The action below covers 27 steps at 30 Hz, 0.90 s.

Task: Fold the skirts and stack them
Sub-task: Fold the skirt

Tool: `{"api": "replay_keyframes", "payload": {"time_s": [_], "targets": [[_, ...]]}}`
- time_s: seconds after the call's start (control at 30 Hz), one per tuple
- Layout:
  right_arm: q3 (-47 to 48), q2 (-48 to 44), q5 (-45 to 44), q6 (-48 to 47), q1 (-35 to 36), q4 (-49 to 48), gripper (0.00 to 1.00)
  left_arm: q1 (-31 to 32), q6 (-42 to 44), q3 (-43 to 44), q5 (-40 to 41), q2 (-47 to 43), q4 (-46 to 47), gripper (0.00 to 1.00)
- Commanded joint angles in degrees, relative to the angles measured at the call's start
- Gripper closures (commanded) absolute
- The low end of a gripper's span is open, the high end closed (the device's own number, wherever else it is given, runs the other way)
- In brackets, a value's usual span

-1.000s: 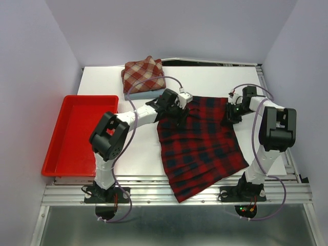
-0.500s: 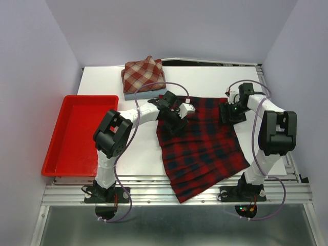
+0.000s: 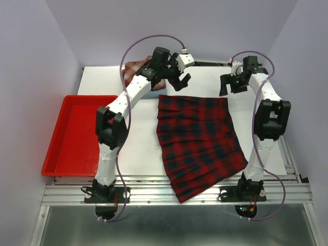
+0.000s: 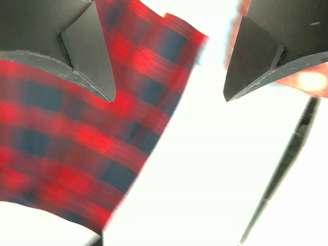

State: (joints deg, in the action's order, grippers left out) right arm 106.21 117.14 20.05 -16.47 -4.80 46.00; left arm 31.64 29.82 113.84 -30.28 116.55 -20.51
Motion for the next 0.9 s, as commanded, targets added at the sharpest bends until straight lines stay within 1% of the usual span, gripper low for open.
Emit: {"api": "replay_keyframes", "payload": {"time_s": [0.0, 0.07, 0.1, 0.13, 0.2, 0.23, 0.3, 0.33, 0.43, 0.47, 0.53, 0.57, 0.6, 0.7, 0.77, 0.83, 0.87], "targets": [[4.7, 8.2, 5.5, -4.2, 0.1, 3.6, 0.03, -1.7, 2.5, 13.5, 0.0, 11.7, -5.7, 0.01], [7.1, 11.1, 7.5, -6.0, 0.1, 4.8, 0.04, -2.0, 3.8, 18.4, 0.0, 17.8, -10.5, 0.02], [7.6, 11.7, 8.8, -6.8, 0.1, 5.2, 0.05, -2.1, 4.6, 20.1, -0.1, 19.2, -11.3, 0.02], [8.0, 12.4, 9.5, -7.8, 0.1, 6.5, 0.05, -2.5, 5.8, 20.6, -0.6, 20.3, -11.7, 0.02], [8.0, 13.4, 10.0, -9.4, 0.1, 7.0, 0.11, -2.6, 6.0, 18.4, 0.7, 21.8, -10.3, 0.02], [7.5, 13.5, 9.7, -9.5, 0.1, 6.7, 0.18, -2.6, 5.4, 17.6, 1.6, 22.4, -8.5, 0.02], [6.7, 14.3, 9.1, -9.9, 0.1, 6.2, 0.26, -2.6, 4.5, 16.2, 4.5, 23.1, -6.7, 0.03], [6.6, 14.6, 8.3, -10.1, 0.1, 5.7, 0.32, -2.7, 4.0, 16.2, 5.3, 24.2, -6.3, 0.04], [6.3, 15.4, 7.9, -10.8, 0.1, 5.6, 0.4, -2.7, 3.8, 17.9, 6.5, 26.7, -6.9, 0.04], [6.3, 15.6, 7.9, -11.0, 0.1, 5.6, 0.41, -2.7, 3.9, 18.7, 6.6, 27.6, -8.5, 0.04], [6.3, 15.5, 7.9, -11.3, 0.1, 5.5, 0.44, -2.6, 4.6, 21.5, 8.0, 29.3, -10.3, 0.07], [6.3, 15.4, 7.9, -11.5, 0.1, 5.5, 0.49, -2.6, 4.9, 21.9, 8.3, 30.4, -11.8, 0.1], [6.4, 15.3, 8.1, -11.8, -0.5, 5.5, 0.5, -2.6, 5.2, 21.5, 9.5, 30.7, -12.2, 0.13], [6.4, 14.7, 8.4, -11.9, -0.5, 5.1, 0.59, -2.6, 5.8, 19.6, 8.8, 30.1, -12.9, 0.15], [6.6, 14.4, 8.6, -12.2, -0.5, 5.1, 0.71, -3.1, 6.4, 16.7, 6.4, 27.9, -12.3, 0.13], [6.9, 14.3, 8.9, -12.2, -0.5, 5.1, 0.86, -3.2, 6.8, 14.7, 3.1, 26.5, -12.3, 0.12], [7.2, 14.2, 8.7, -12.3, -0.5, 5.2, 0.99, -3.2, 7.8, 14.7, 2.3, 25.6, -13.3, 0.12]]}}
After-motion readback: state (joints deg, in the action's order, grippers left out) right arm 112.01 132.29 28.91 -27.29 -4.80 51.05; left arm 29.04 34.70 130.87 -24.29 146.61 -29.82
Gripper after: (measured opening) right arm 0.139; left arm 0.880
